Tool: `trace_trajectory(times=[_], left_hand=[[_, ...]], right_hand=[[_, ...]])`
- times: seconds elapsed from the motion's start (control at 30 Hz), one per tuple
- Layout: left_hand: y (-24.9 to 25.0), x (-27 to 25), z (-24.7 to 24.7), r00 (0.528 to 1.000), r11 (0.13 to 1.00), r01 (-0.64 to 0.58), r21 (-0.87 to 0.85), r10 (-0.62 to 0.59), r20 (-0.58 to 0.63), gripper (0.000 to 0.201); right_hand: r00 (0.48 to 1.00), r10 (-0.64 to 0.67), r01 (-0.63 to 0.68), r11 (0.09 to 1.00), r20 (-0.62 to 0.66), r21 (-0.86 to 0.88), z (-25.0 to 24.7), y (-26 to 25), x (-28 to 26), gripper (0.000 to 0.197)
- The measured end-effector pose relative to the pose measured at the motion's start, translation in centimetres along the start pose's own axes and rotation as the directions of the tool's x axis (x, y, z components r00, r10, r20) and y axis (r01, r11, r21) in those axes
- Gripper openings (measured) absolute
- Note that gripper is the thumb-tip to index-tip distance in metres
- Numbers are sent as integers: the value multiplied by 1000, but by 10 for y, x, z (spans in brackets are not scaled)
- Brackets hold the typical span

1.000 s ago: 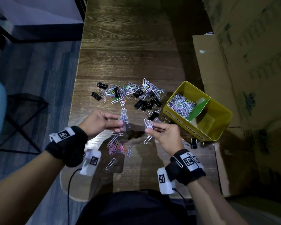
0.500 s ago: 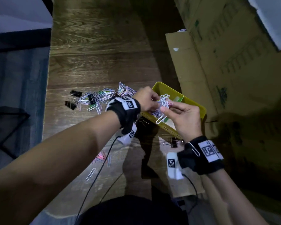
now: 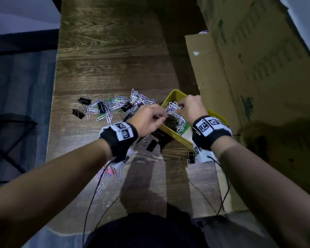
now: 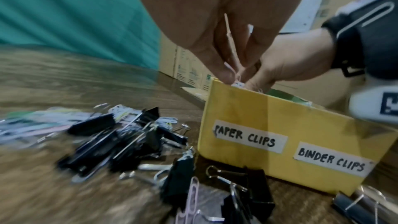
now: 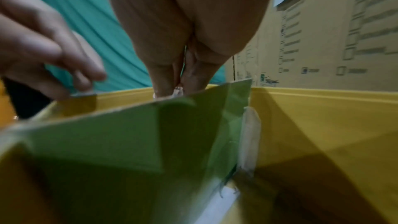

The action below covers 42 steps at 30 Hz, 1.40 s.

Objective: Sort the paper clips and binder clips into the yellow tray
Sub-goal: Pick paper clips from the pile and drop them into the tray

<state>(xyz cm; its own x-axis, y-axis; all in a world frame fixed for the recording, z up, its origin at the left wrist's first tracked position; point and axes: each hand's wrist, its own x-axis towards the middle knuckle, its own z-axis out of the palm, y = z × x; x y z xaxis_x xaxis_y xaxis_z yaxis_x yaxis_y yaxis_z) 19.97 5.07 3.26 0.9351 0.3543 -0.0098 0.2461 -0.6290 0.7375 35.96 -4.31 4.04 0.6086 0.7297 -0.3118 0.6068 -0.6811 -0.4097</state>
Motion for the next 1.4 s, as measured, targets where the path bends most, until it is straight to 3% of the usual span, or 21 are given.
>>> trace_trajectory(times=[0.07,0.13,0.2,0.37,0.47,0.53,0.6,0.7,0.77,0.83,0.87,0.97,1.03,1.13,1.27,1.3,1.4], left_hand=[[-8,-19,-10,990,994,70,-82,-80,-117,12],[-24,-39,-20,976,979,164,-123,-180,-126,11],[-46,-62,-30,972,972,232,-44,-234,-28,12],[-97,-120,-33,951,935,164,315,-235,201,33],[-110,-158,-9,929,902,136,410,-260,263,48],[-112,-185,8,923,921,116,372,-238,303,58],[-110,-212,22,916,940,157,303,-254,312,65],[-97,-237,23,923,942,178,285,-260,284,66],[-92,-245,11,953,942,207,265,-255,165,52],[-89,-259,0,959,934,255,249,-278,59,32],[-83,-264,-7,946,925,276,261,-310,98,26],[-68,-278,-12,861,898,249,362,-376,343,37],[-60,-274,-7,854,915,200,350,-338,395,28],[-75,-262,6,921,937,224,268,-293,257,28],[-79,-246,-1,915,889,357,286,-394,85,19],[-78,-245,-2,917,877,364,315,-397,46,25],[-78,-243,4,857,804,456,383,-512,54,79]], right_hand=[[997,5,4,994,82,-105,5,-6,5,31],[991,10,11,987,134,-159,10,-10,7,33],[989,8,19,984,150,-175,14,-13,8,33],[989,52,-22,978,139,-206,14,-22,-4,45],[995,-102,97,978,-14,-187,12,-37,-29,35],[967,-254,249,963,-33,-99,20,-52,-54,30],[929,-359,363,931,87,-33,40,-65,-78,25],[837,-362,407,913,410,-25,83,-80,-108,17],[763,-299,402,914,573,-57,111,-85,-123,13],[711,-253,402,912,656,-84,135,-87,-135,14],[707,-243,406,908,665,-100,144,-87,-139,17],[743,-250,404,907,620,-119,167,-94,-151,28],[770,-275,410,904,575,-117,172,-97,-156,28],[803,-335,429,899,494,-87,174,-103,-159,27],[847,-355,414,908,395,-71,179,-102,-158,63],[845,-369,434,896,387,-94,178,-101,-156,74],[794,-432,526,841,426,-127,178,-103,-148,93]])
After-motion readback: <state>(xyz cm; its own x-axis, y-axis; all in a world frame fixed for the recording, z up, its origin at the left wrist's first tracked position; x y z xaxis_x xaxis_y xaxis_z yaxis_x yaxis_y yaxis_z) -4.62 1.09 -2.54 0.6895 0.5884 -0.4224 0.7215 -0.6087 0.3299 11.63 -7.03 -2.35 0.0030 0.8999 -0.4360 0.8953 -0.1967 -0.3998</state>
